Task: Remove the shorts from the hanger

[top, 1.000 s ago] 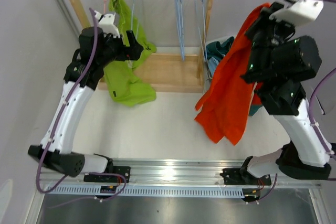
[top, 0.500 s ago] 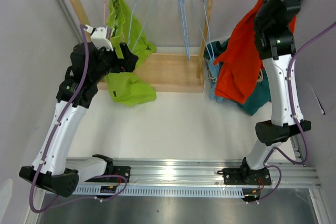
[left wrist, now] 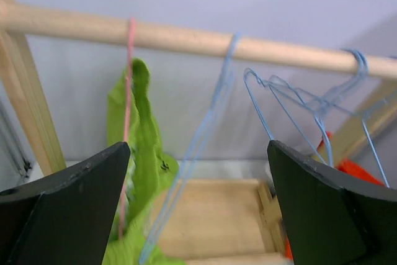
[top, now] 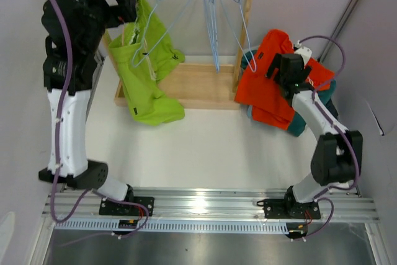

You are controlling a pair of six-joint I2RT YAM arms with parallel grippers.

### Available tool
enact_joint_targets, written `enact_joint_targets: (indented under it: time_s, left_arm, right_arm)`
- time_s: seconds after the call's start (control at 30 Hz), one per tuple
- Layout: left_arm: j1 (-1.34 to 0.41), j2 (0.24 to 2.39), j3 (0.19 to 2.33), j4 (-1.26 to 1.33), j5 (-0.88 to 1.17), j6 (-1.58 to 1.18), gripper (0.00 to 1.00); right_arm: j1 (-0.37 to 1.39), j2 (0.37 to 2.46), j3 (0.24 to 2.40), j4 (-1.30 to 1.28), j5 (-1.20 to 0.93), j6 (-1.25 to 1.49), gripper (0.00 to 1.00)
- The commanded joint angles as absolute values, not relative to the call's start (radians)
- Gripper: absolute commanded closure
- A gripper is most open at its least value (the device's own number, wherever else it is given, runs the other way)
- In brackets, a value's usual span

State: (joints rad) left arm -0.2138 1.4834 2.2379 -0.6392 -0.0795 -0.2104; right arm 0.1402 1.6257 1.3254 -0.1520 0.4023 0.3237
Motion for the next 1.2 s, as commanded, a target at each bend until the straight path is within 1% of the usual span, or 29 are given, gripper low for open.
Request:
enact_joint_targets:
  time_s: [0.0,0.03,0.07,0.13,0.17,0.2,0.27,0.3,0.37,0.53,0.6,0.63,0.67,0.73,0.77,0.8,0.87,0.97,1.1,1.13,1.17]
  left_arm:
    - [-0.120,1.624,2.403,-0.730,-0.060,-0.242,0.01]
    - [-0.101,1.643,2.405,-0.717,-0.039,-0.264,0.01]
    - [-0.082,1.660,2.405,-0.707,-0.017,-0.276,0.01]
    - [-0.029,1.710,2.404,-0.695,0.060,-0.311,0.00]
    - [-0.003,1.745,2.402,-0.681,0.081,-0.322,0.01]
    - [0.015,1.764,2.404,-0.673,0.144,-0.337,0.01]
    - [0.038,1.795,2.410,-0.658,0.179,-0.344,0.03]
    - [0.038,1.822,2.417,-0.655,0.183,-0.344,0.06]
    - [0.038,1.839,2.421,-0.635,0.218,-0.344,0.07]
    - [0.038,1.881,2.416,-0.617,0.248,-0.362,0.14]
    - [0.038,1.891,2.416,-0.620,0.256,-0.364,0.26]
    - [0.037,1.894,2.415,-0.623,0.255,-0.364,0.29]
    - [0.037,1.898,2.407,-0.623,0.249,-0.364,0.40]
    - [0.037,1.898,2.396,-0.623,0.241,-0.360,0.51]
    - [0.035,1.894,2.393,-0.621,0.239,-0.359,0.58]
    - [0.037,1.894,2.388,-0.621,0.235,-0.356,0.69]
    - [0.037,1.896,2.388,-0.627,0.229,-0.351,0.80]
    - [0.037,1.898,2.395,-0.637,0.221,-0.345,1.00]
    - [0.037,1.894,2.401,-0.652,0.215,-0.344,1.00]
    - [0.037,1.891,2.414,-0.652,0.216,-0.342,1.00]
    - [0.032,1.887,2.422,-0.653,0.213,-0.339,1.00]
  right_arm:
    - [0.172,1.344,1.200,-0.048,0.364,0.416,0.01]
    - [0.178,1.301,1.159,-0.049,0.356,0.426,0.01]
    - [0.182,1.211,1.088,-0.057,0.351,0.431,0.01]
    - [0.198,1.125,1.027,-0.090,0.339,0.439,0.01]
    - [0.204,1.041,0.978,-0.107,0.337,0.442,0.01]
    - [0.216,1.002,0.954,-0.130,0.336,0.442,0.01]
    - [0.225,0.900,0.907,-0.156,0.331,0.445,0.01]
    - [0.229,0.872,0.897,-0.182,0.328,0.446,0.01]
    - [0.241,0.823,0.882,-0.201,0.322,0.437,0.01]
    - [0.268,0.816,0.876,-0.255,0.345,0.420,0.01]
    - [0.271,0.813,0.873,-0.262,0.347,0.428,0.01]
    - [0.272,0.811,0.867,-0.262,0.347,0.428,0.01]
    - [0.275,0.810,0.864,-0.264,0.344,0.431,0.01]
    - [0.279,0.807,0.861,-0.264,0.345,0.436,0.01]
    - [0.288,0.807,0.858,-0.265,0.345,0.439,0.01]
    - [0.293,0.808,0.857,-0.268,0.350,0.439,0.01]
    - [0.311,0.808,0.861,-0.273,0.356,0.437,0.01]
    - [0.370,0.807,0.871,-0.270,0.397,0.428,0.01]
    - [0.550,0.816,0.932,-0.265,0.553,0.382,0.01]
    - [0.683,0.822,0.949,-0.252,0.657,0.361,0.01]
    - [0.759,0.853,0.968,-0.204,0.707,0.298,0.01]
